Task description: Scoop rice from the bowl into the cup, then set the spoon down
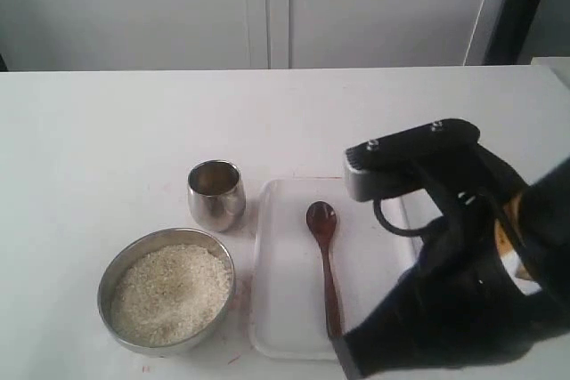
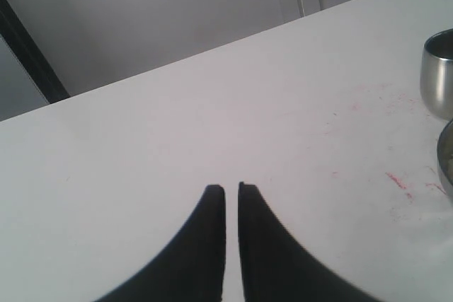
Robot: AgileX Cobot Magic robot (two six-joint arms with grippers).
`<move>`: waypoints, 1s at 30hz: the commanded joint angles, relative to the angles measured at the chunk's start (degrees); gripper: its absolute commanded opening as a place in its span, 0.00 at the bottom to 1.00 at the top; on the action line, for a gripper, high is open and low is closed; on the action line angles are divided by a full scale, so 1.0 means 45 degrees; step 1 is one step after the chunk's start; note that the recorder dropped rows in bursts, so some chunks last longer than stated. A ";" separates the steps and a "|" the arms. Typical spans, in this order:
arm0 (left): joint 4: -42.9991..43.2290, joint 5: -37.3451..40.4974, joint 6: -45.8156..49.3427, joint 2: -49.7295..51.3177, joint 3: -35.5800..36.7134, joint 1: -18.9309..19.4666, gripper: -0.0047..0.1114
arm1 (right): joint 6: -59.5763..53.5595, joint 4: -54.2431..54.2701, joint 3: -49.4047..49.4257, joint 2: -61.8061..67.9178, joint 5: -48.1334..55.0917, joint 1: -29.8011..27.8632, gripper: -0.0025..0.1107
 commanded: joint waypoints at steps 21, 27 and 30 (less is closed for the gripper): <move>-0.0142 -0.0075 -0.0018 0.0011 -0.0077 -0.0035 0.16 | -0.0250 0.0111 0.0688 -0.1636 -0.0251 0.0375 0.02; -0.0142 -0.0075 -0.0018 0.0011 -0.0077 -0.0035 0.16 | -0.0574 -0.1271 0.0688 -0.1636 -0.0953 0.0375 0.02; -0.0142 -0.0075 -0.0018 0.0011 -0.0077 -0.0035 0.16 | -0.0574 -0.2319 0.0688 -0.1636 -0.2258 0.0375 0.02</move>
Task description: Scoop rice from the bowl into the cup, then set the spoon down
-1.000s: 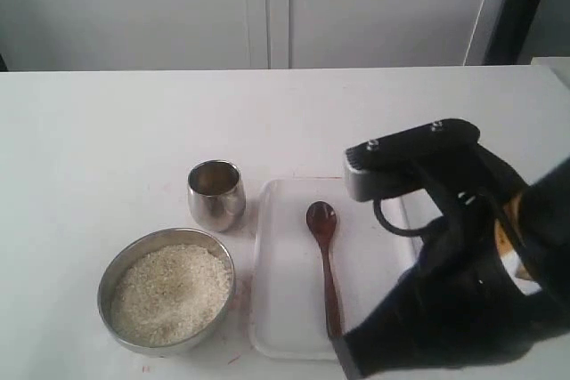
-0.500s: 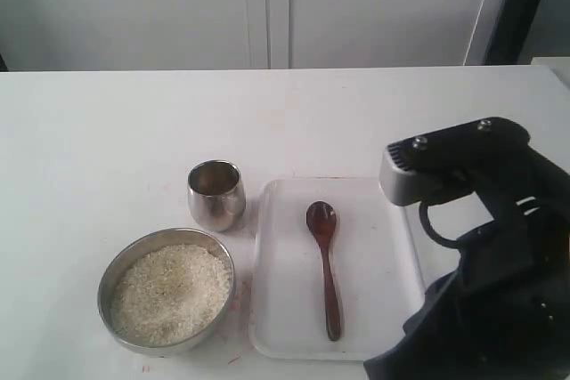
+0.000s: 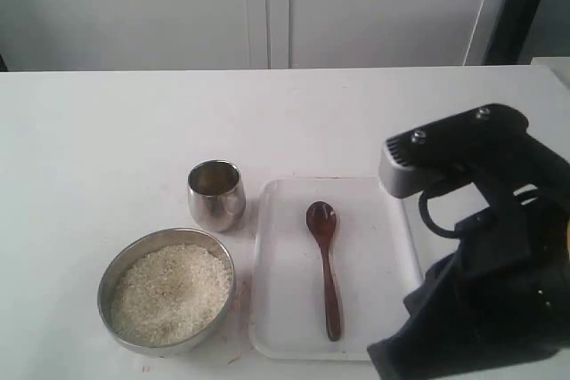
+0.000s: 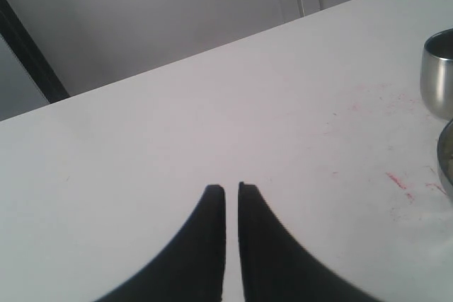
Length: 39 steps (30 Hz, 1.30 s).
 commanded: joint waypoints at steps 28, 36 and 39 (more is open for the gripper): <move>-0.0142 -0.0075 -0.0018 0.0011 -0.0077 -0.0035 0.16 | 0.1931 -0.3977 0.6401 -0.6059 -1.2403 -0.6319 0.02; -0.0142 -0.0075 -0.0018 0.0011 -0.0077 -0.0035 0.16 | 0.2827 -0.3977 0.8251 -0.8507 -1.4005 -0.8237 0.02; -0.0142 -0.0075 -0.0018 0.0011 -0.0077 -0.0035 0.16 | 0.2855 -0.3977 0.8553 -0.9136 -1.4154 -0.8295 0.02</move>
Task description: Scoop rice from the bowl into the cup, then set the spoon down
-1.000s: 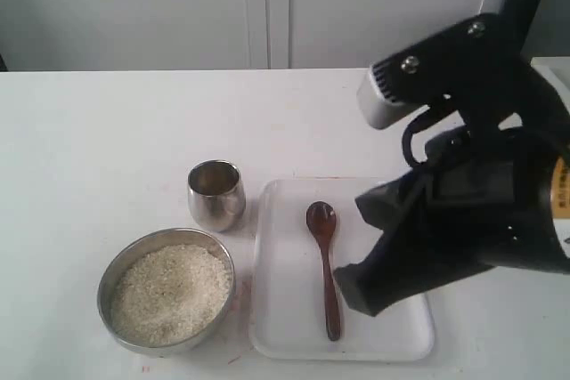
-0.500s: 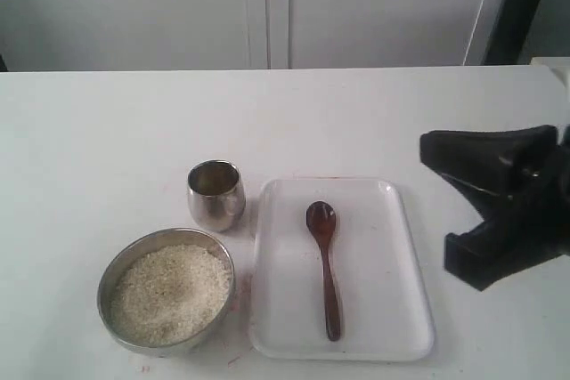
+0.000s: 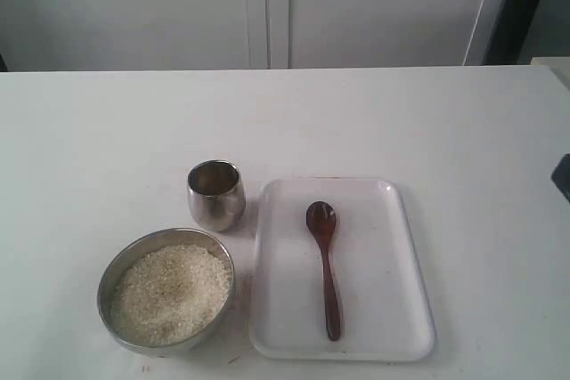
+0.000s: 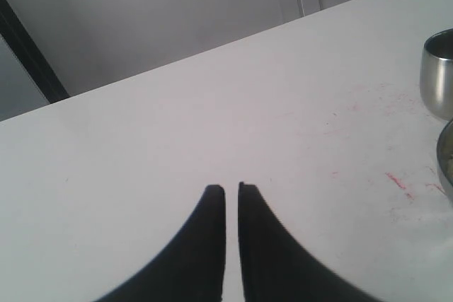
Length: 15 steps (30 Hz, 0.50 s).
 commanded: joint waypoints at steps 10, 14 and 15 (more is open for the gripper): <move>-0.0142 -0.0075 -0.0018 0.0011 -0.0077 -0.0035 0.16 | -0.1104 0.0689 0.0477 -0.1361 -0.0934 -0.0235 0.02; -0.0142 -0.0075 -0.0018 0.0011 -0.0077 -0.0035 0.16 | -0.5913 0.4244 0.0477 -0.2118 0.0250 -0.0235 0.02; -0.0142 -0.0075 -0.0018 0.0011 -0.0077 -0.0035 0.16 | -0.7483 0.5017 0.0499 -0.2387 0.0888 -0.0235 0.02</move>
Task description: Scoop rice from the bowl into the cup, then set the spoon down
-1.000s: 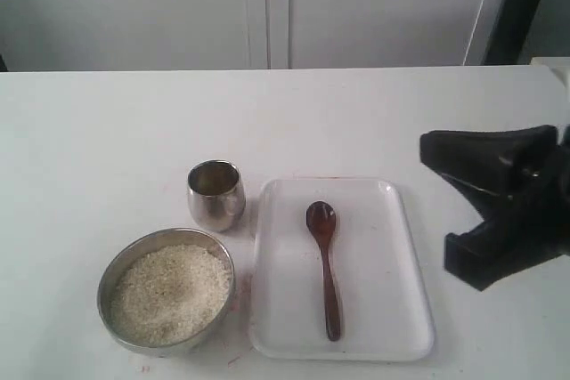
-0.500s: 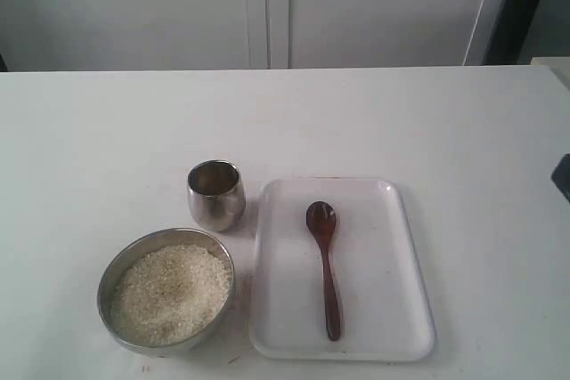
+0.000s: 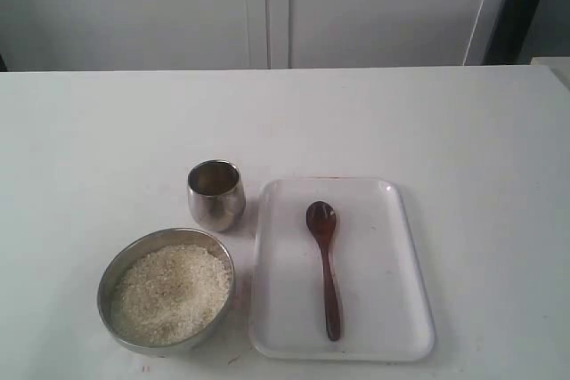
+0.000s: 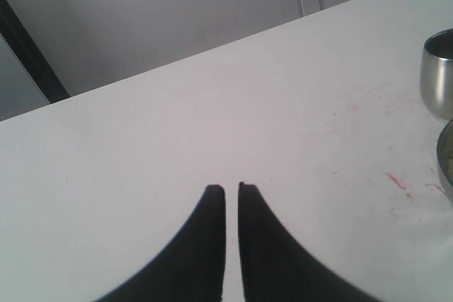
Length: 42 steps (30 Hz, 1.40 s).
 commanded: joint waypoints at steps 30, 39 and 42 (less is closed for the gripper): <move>-0.0142 -0.0075 -0.0018 0.0011 -0.0077 -0.0035 0.16 | -0.5066 0.2616 0.1797 -0.2518 0.5987 -0.2127 0.02; -0.0142 -0.0075 -0.0018 0.0011 -0.0077 -0.0035 0.16 | -0.5066 0.2640 0.1797 -0.2518 0.6013 -0.2127 0.02; -0.0142 -0.0075 -0.0018 0.0011 -0.0077 -0.0035 0.16 | -0.5066 0.2640 0.1797 -0.2518 0.6013 -0.2127 0.02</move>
